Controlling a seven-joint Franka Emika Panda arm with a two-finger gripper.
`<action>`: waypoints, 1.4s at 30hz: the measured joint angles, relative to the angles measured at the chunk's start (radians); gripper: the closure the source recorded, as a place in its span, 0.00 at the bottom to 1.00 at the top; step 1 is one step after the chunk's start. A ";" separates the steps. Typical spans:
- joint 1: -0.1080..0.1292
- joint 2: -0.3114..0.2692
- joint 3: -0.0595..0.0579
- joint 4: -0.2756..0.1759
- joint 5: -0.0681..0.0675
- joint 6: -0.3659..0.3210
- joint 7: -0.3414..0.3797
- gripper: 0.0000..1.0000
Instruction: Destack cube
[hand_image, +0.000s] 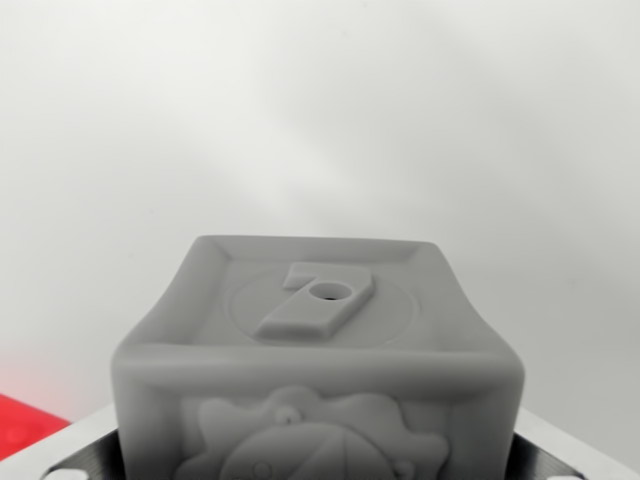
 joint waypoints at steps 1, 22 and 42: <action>-0.002 0.005 0.001 0.007 0.000 -0.002 -0.005 1.00; -0.016 0.130 0.012 0.082 0.003 0.039 -0.056 1.00; -0.028 0.220 0.025 0.108 0.004 0.105 -0.057 1.00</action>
